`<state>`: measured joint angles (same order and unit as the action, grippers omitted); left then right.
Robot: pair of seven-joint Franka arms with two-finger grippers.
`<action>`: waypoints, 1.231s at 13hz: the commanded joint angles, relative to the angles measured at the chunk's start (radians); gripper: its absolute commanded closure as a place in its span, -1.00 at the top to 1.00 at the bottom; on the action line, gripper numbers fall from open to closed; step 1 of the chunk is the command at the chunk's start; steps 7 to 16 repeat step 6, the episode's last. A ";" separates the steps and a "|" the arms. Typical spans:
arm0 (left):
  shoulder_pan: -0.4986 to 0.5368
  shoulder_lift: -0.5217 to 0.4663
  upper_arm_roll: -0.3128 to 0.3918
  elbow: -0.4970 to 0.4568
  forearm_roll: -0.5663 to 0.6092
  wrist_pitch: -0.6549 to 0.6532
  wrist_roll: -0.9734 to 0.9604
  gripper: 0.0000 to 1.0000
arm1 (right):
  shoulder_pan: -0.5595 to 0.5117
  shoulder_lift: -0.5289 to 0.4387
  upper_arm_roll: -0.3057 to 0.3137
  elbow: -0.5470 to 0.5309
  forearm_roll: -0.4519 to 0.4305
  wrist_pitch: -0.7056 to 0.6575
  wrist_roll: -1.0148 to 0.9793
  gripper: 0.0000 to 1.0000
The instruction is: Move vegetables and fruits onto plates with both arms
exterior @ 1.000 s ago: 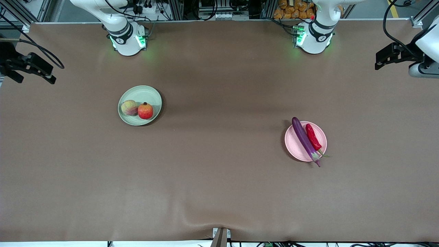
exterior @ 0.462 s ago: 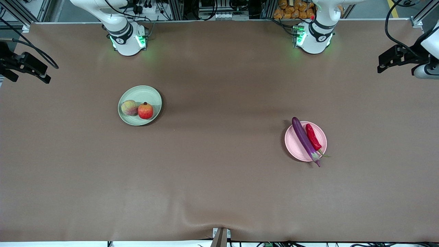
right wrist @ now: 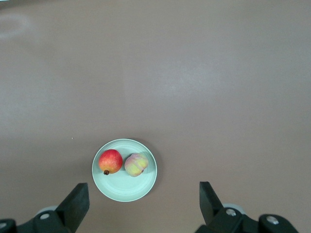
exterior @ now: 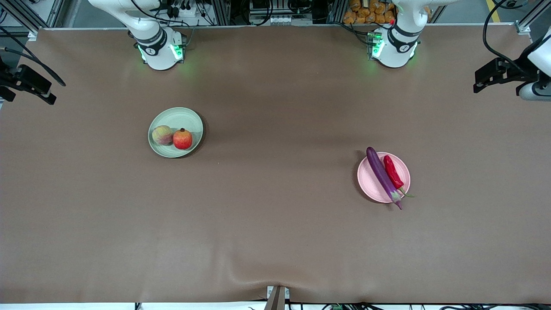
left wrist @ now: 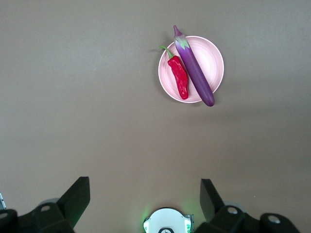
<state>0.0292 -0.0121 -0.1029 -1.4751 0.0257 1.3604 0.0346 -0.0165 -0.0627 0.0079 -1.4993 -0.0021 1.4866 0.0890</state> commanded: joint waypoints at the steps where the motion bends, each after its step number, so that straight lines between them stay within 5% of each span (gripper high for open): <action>1: 0.003 0.000 0.002 -0.001 -0.016 0.009 0.001 1.00 | -0.016 0.009 0.007 0.021 -0.002 -0.025 0.102 1.00; 16: 0.000 0.000 -0.003 -0.001 -0.007 0.009 0.002 1.00 | -0.042 0.017 -0.009 0.021 0.007 -0.017 0.008 1.00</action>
